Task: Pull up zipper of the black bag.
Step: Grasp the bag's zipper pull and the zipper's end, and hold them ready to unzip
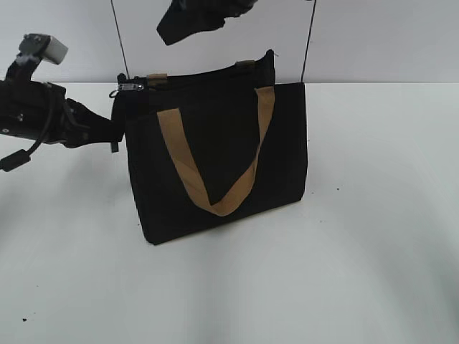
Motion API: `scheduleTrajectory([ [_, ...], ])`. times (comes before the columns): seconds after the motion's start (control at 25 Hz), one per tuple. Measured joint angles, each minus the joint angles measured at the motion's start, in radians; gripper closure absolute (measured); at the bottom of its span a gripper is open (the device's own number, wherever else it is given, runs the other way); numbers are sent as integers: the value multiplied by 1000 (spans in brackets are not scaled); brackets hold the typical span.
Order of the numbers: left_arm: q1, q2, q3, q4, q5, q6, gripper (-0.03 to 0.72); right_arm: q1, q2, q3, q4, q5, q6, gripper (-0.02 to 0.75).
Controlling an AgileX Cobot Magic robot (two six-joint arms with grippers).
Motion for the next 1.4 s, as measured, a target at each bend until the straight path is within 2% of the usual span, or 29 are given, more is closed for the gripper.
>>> scheduleTrajectory([
  [0.2, 0, -40, -5, -25, 5, 2, 676, 22, -11, 0, 4, 16, -140, 400],
  [0.48, 0, -42, -8, -48, 30, 3, 676, 104, -13, 0, -1, -40, -173, 412],
  [0.72, 0, -42, -8, -51, 48, 3, 676, 113, 7, 0, -10, -61, -256, 443],
  [0.96, 0, -42, -8, -51, 49, 3, 676, 156, 21, 0, -57, -134, -543, 443],
  [1.16, 0, -42, -8, -51, 49, 3, 676, 203, 47, 0, -138, -213, -586, 443],
  [1.4, 0, -42, -8, -52, 49, 3, 676, 214, 81, 0, -222, -215, -597, 443],
])
